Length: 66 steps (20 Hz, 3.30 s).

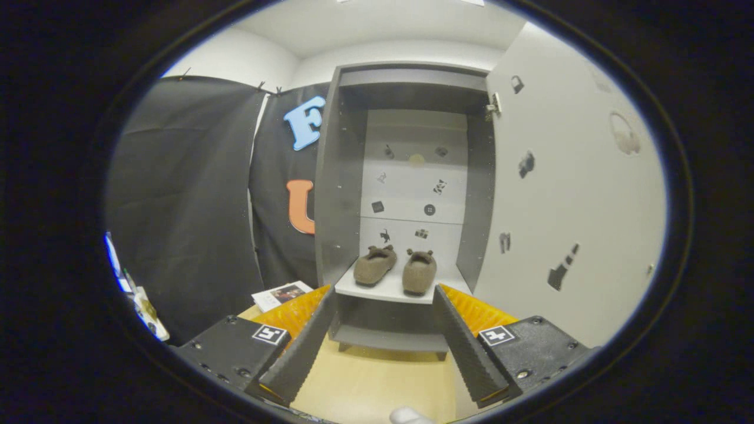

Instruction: Open the shoe cabinet door, grab the shoes and put them into the shoe cabinet, then close the shoe cabinet door.

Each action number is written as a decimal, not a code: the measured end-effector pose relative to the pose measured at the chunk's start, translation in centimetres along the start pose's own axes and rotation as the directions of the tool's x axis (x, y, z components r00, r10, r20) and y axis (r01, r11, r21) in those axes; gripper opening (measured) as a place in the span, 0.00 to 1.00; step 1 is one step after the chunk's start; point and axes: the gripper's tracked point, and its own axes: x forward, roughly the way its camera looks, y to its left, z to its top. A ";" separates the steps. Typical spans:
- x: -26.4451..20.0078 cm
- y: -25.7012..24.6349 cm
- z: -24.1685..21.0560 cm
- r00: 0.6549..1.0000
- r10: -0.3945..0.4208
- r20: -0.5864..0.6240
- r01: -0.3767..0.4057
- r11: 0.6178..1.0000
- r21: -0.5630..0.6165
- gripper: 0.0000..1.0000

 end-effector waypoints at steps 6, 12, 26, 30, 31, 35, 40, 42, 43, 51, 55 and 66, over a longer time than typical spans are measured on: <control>-7.9 -5.5 -0.7 0.998 -0.060 -0.007 0.060 0.998 0.035 1.00; -14.3 -11.4 -0.8 0.996 -0.088 -0.002 0.088 0.992 0.096 1.00; -14.0 -26.0 0.0 0.995 -0.101 -0.001 0.101 0.988 0.121 1.00; -11.9 -26.8 -0.5 0.998 -0.052 -0.018 0.054 0.989 0.139 1.00; -11.6 -26.5 -0.5 0.999 -0.037 -0.023 0.039 0.990 0.139 1.00; -11.2 -26.2 -0.2 0.999 -0.033 -0.021 0.035 0.993 0.114 1.00; -11.2 -24.8 0.1 0.998 -0.061 -0.023 0.063 0.993 0.099 0.96; -11.3 -23.8 -0.1 0.997 -0.078 -0.028 0.080 0.991 0.104 0.96; -11.4 -23.2 -0.1 0.996 -0.083 -0.031 0.086 0.991 0.107 0.96; -10.7 -17.2 -0.1 0.993 -0.112 -0.035 0.115 0.988 0.103 0.96; -9.7 -14.5 0.0 0.991 -0.129 -0.034 0.132 0.986 0.099 0.96; -5.1 -8.0 0.3 0.993 -0.113 -0.028 0.116 0.987 0.110 0.96</control>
